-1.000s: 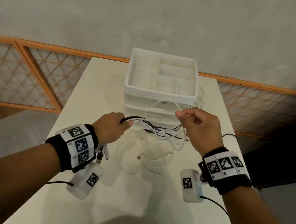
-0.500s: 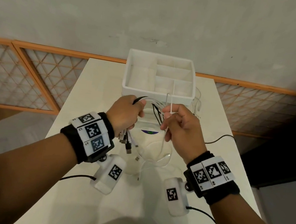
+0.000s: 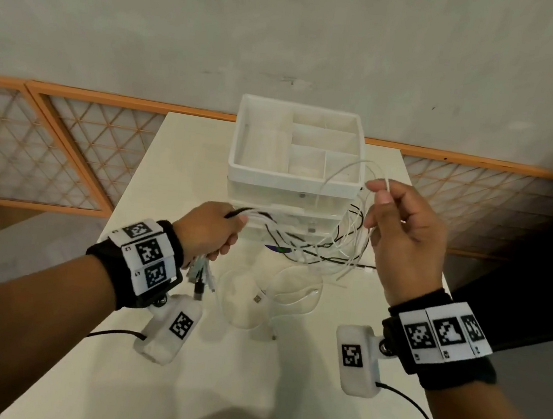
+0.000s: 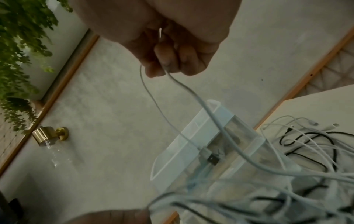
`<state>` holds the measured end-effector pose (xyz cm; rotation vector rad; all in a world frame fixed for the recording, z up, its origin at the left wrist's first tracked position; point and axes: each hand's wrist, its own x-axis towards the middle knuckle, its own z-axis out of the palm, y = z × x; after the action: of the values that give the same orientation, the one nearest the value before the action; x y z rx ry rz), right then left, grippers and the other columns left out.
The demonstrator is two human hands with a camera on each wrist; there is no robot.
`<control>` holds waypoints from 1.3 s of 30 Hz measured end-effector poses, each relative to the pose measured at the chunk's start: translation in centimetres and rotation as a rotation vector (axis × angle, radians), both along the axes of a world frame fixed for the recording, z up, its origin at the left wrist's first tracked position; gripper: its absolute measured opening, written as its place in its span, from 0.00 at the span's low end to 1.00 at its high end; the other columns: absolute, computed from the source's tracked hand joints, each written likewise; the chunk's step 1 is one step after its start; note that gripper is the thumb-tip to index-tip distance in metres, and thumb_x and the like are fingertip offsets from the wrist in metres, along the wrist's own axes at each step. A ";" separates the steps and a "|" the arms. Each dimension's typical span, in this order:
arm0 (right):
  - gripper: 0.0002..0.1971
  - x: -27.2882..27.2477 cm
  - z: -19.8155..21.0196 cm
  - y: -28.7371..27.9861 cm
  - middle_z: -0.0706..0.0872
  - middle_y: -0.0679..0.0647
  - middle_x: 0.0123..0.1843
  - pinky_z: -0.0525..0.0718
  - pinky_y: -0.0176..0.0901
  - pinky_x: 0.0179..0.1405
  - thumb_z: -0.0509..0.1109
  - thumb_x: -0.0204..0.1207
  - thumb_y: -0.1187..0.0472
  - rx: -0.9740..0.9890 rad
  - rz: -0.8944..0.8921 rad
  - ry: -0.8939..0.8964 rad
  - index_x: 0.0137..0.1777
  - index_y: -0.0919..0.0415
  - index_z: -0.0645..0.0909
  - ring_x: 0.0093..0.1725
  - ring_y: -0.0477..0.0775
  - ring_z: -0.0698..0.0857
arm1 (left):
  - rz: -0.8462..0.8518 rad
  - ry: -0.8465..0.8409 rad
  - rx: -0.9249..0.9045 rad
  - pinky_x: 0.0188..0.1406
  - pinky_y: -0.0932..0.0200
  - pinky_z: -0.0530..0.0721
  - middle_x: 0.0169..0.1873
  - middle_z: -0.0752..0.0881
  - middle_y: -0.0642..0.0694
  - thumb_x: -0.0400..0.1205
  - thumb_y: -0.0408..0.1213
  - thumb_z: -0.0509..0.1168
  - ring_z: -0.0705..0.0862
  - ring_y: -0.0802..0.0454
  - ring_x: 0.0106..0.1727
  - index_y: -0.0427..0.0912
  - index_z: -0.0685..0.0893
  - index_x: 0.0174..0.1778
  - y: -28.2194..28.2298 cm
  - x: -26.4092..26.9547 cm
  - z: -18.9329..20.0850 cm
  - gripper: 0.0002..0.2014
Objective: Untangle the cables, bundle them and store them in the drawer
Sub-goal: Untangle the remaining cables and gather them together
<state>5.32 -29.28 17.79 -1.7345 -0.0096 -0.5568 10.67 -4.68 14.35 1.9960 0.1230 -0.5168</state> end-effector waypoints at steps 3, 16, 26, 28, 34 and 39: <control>0.10 0.0 0.2 0.4 0.79 0.57 0.31 0.72 0.37 0.30 0.63 0.87 0.63 -0.029 0.057 -0.029 0.58 0.55 0.86 0.28 0.47 0.73 | 0.036 0.043 0.109 0.23 0.60 0.67 0.30 0.74 0.43 0.88 0.42 0.59 0.68 0.50 0.26 0.38 0.74 0.41 0.7 -0.2 -1.3 0.13; 0.10 0.4 -1.4 4.1 0.80 0.47 0.29 0.79 0.35 0.36 0.65 0.85 0.61 -0.222 0.154 0.112 0.51 0.52 0.88 0.31 0.47 0.79 | 0.011 -0.044 -0.310 0.40 0.54 0.81 0.34 0.90 0.45 0.91 0.44 0.54 0.89 0.49 0.40 0.41 0.78 0.58 -2.7 -1.0 1.6 0.12; 0.09 2.6 -5.2 -5.0 0.93 0.54 0.47 0.73 0.36 0.49 0.73 0.80 0.56 -0.753 -0.171 0.429 0.49 0.60 0.91 0.46 0.54 0.87 | -0.088 -0.166 -0.170 0.24 0.61 0.70 0.21 0.71 0.56 0.83 0.51 0.67 0.66 0.55 0.23 0.41 0.81 0.44 -0.4 -0.9 2.6 0.15; 0.12 2.5 -6.6 -7.3 0.92 0.58 0.52 0.77 0.41 0.56 0.71 0.80 0.52 -0.736 -0.233 0.683 0.53 0.59 0.92 0.56 0.60 0.87 | -0.152 -0.240 -0.041 0.25 0.59 0.71 0.21 0.72 0.56 0.83 0.50 0.68 0.67 0.54 0.24 0.38 0.84 0.47 0.5 -0.8 2.9 0.16; 0.09 3.2 -3.5 -6.4 0.89 0.55 0.37 0.90 0.55 0.39 0.66 0.84 0.52 -0.122 -0.127 0.430 0.45 0.53 0.84 0.30 0.55 0.87 | -0.269 -0.294 0.477 0.29 0.55 0.68 0.27 0.75 0.48 0.86 0.57 0.57 0.72 0.51 0.28 0.41 0.72 0.34 1.6 -0.5 0.8 0.24; 0.14 3.6 -0.1 -5.0 0.89 0.46 0.50 0.88 0.51 0.38 0.71 0.76 0.41 -0.095 -0.034 0.222 0.53 0.50 0.81 0.37 0.51 0.90 | -0.174 -0.265 0.598 0.28 0.56 0.65 0.29 0.75 0.46 0.87 0.56 0.54 0.71 0.50 0.29 0.41 0.69 0.33 2.2 -0.2 -0.3 0.24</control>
<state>8.88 -34.27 17.67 -1.8841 0.1530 -0.3916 10.45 -2.49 14.04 2.6588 -0.0726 -0.3401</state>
